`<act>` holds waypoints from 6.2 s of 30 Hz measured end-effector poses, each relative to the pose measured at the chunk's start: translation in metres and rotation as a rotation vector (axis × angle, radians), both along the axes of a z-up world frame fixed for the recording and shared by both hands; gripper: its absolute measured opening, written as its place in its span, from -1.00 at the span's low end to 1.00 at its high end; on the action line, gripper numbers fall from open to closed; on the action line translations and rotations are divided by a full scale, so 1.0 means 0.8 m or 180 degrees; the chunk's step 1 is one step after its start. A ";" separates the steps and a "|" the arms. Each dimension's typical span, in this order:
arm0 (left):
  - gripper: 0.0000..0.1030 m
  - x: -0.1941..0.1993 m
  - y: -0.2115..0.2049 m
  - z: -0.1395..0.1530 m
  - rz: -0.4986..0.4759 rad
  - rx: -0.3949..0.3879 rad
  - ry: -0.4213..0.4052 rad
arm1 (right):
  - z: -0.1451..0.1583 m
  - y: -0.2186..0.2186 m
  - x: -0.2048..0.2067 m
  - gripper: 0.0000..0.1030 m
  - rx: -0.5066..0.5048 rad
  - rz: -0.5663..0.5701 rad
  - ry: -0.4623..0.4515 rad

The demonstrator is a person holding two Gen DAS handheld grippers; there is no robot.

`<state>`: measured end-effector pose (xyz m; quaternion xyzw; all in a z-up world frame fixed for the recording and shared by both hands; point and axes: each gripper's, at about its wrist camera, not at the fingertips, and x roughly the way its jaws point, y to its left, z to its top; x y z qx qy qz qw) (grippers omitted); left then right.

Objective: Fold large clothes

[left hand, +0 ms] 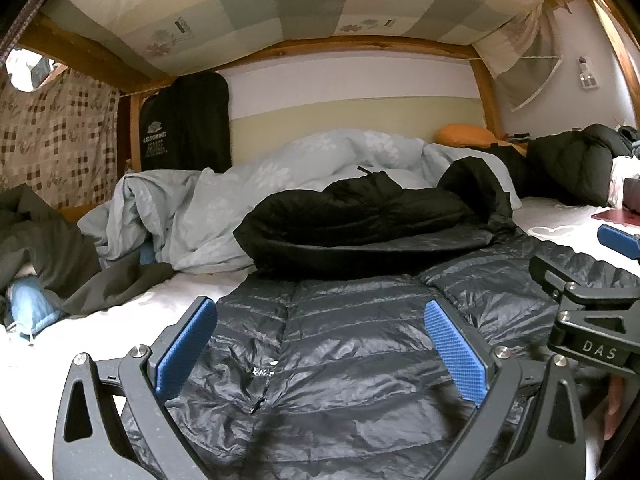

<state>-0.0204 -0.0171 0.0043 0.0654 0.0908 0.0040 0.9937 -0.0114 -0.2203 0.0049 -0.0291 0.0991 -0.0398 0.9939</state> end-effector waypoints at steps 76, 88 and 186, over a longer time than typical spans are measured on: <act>1.00 -0.073 0.125 0.102 0.0001 -0.0664 0.0040 | 0.112 -0.087 -0.086 0.99 0.0012 -0.0074 0.0402; 1.00 -0.013 0.124 0.002 -0.0097 -0.0164 0.1709 | 0.037 -0.206 -0.062 0.98 0.0260 -0.0657 0.1649; -0.61 0.022 0.126 -0.002 0.0502 -0.0552 0.2050 | 0.009 -0.187 -0.012 -0.82 0.0902 -0.0344 0.2136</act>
